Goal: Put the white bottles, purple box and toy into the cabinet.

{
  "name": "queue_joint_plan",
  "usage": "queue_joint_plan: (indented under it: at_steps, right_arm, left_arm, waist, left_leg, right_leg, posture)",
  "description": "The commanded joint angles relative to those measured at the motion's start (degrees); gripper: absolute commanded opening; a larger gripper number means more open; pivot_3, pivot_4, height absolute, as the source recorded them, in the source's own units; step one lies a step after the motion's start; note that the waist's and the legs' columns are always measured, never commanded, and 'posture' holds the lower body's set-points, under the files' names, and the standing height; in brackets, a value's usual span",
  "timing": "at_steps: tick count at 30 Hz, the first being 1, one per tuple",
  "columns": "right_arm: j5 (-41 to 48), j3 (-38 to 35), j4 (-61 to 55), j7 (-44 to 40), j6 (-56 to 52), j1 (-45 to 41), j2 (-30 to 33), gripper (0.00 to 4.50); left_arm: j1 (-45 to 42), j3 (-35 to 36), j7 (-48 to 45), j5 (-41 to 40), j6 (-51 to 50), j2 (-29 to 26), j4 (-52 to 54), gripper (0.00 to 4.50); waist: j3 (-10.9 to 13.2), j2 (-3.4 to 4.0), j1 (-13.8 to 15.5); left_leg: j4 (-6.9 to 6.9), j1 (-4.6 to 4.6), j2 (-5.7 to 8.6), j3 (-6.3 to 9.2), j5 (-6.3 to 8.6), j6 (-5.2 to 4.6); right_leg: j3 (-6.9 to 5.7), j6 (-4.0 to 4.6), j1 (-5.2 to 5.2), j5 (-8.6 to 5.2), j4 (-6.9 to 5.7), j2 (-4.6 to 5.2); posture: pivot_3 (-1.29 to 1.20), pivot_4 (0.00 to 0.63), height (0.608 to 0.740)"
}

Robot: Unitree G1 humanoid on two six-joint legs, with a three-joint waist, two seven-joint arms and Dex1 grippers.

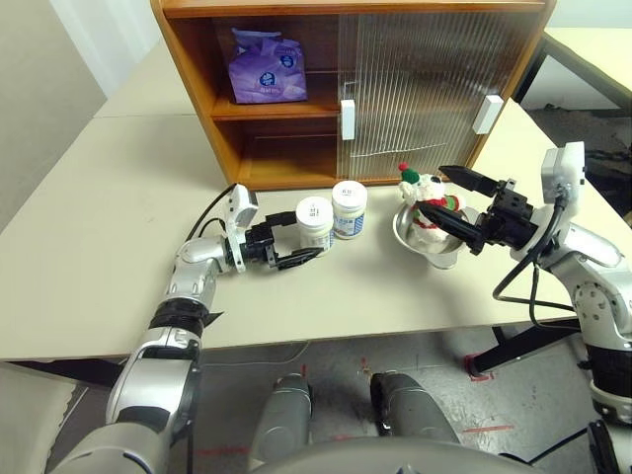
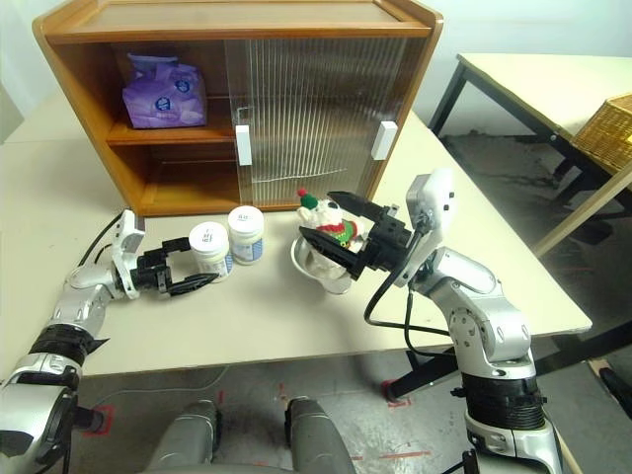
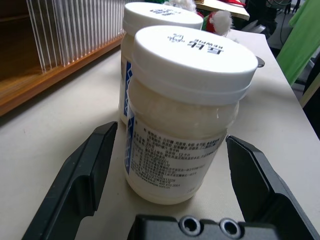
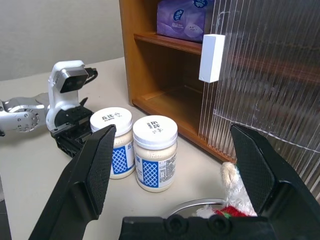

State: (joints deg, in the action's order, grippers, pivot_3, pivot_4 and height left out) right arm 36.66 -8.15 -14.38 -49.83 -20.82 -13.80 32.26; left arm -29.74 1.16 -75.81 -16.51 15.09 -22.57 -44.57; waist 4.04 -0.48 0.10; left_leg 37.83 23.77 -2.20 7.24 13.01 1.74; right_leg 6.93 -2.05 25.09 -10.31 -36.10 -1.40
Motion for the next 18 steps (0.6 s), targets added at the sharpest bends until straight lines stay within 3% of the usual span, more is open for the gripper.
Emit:
queue_joint_plan:
  at_steps: [1,7,18]
  right_arm:
    - [0.17,-0.38,-0.97,0.07,-0.27,-0.05,0.28,4.50]
    - [0.00,-0.39,-0.90,0.01,0.01,0.13,0.30,4.50]
    - [-0.47,-0.04,-0.16,-0.18,0.52,-0.15,-0.04,4.50]
  left_arm:
    - [-0.18,-0.24,0.05,0.87,0.99,0.35,-1.59,4.48]
    - [-0.40,0.18,0.12,0.93,1.65,0.30,-2.78,3.07]
    - [-1.81,2.50,4.68,-0.18,0.84,0.65,-3.08,3.07]
  waist:
    - [0.00,0.00,-0.02]
    - [-0.02,0.02,-0.03]
    - [-0.02,0.03,-0.13]
  left_leg:
    - [0.01,-0.01,0.00,0.00,0.00,0.00]
    - [0.02,-0.06,0.00,-0.02,-0.01,-0.01]
    - [0.03,-0.43,0.00,-0.04,-0.01,-0.02]
  right_leg:
    - [0.00,0.00,-0.01,0.00,0.00,0.00]
    - [0.00,-0.02,-0.07,0.01,0.00,-0.01]
    - [-0.01,-0.03,-0.44,0.01,0.00,-0.04]
  posture:
    - [-0.04,0.066,0.740]
    - [-0.04,0.064,0.740]
    - [-0.03,0.061,0.740]
